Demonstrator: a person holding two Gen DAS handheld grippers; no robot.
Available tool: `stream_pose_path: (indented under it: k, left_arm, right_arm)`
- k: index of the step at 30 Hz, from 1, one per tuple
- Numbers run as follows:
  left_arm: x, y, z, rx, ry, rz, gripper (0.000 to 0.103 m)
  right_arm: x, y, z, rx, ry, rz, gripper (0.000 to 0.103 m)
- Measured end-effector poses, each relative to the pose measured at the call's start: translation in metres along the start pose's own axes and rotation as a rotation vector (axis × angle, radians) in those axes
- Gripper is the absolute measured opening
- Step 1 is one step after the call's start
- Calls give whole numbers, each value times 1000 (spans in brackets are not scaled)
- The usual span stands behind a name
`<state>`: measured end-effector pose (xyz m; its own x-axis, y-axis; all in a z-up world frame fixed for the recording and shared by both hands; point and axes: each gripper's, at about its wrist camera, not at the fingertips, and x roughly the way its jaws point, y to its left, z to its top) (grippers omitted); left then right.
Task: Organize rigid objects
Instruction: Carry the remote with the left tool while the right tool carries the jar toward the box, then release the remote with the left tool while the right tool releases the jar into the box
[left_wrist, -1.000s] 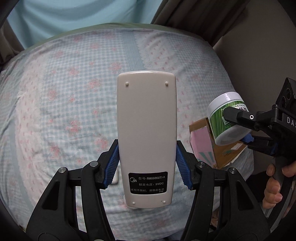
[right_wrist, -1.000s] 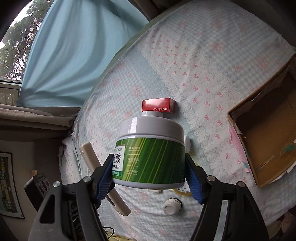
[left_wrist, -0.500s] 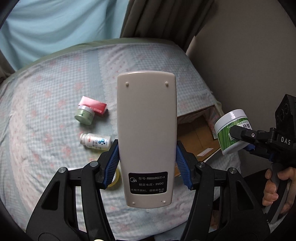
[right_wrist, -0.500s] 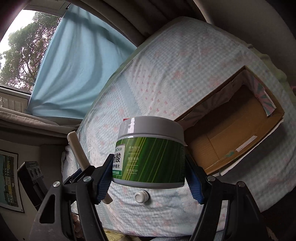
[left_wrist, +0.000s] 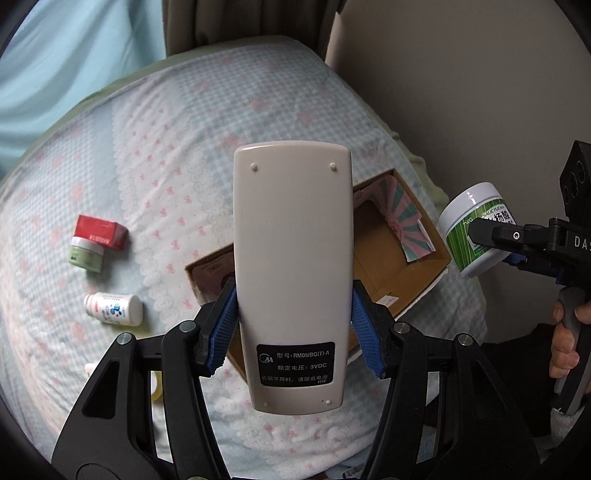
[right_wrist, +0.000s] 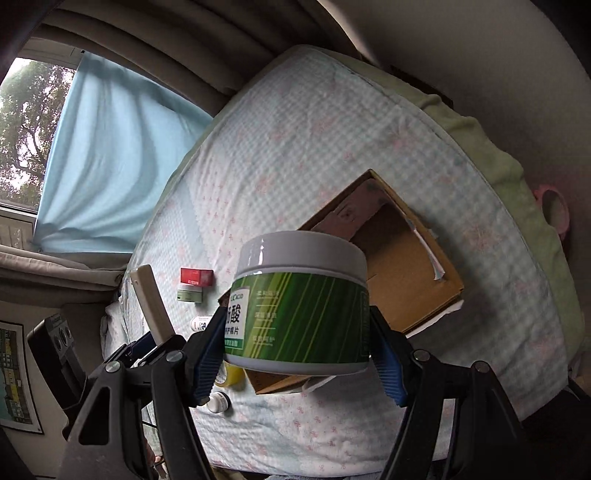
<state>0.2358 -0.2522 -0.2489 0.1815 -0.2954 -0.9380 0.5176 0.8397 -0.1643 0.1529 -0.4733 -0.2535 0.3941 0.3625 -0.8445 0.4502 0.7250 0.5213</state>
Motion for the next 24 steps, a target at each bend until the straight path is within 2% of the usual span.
stream_pose_path:
  k: [7, 11, 14, 19, 24]
  left_arm:
    - [67, -29, 5, 96, 118, 19, 54]
    - [106, -36, 2, 161, 191, 45, 54]
    - [134, -37, -5, 224, 240, 75, 54]
    - [171, -37, -17, 321, 314, 119, 54]
    - [188, -34, -24, 359, 348, 143, 54]
  right_arm:
    - [33, -27, 18, -27, 77, -46, 67]
    - [57, -29, 25, -102, 111, -84, 67]
    - [77, -18, 25, -239, 129, -135, 67]
    - [114, 3, 13, -579, 144, -235, 67]
    - [140, 4, 3, -762, 189, -264, 66]
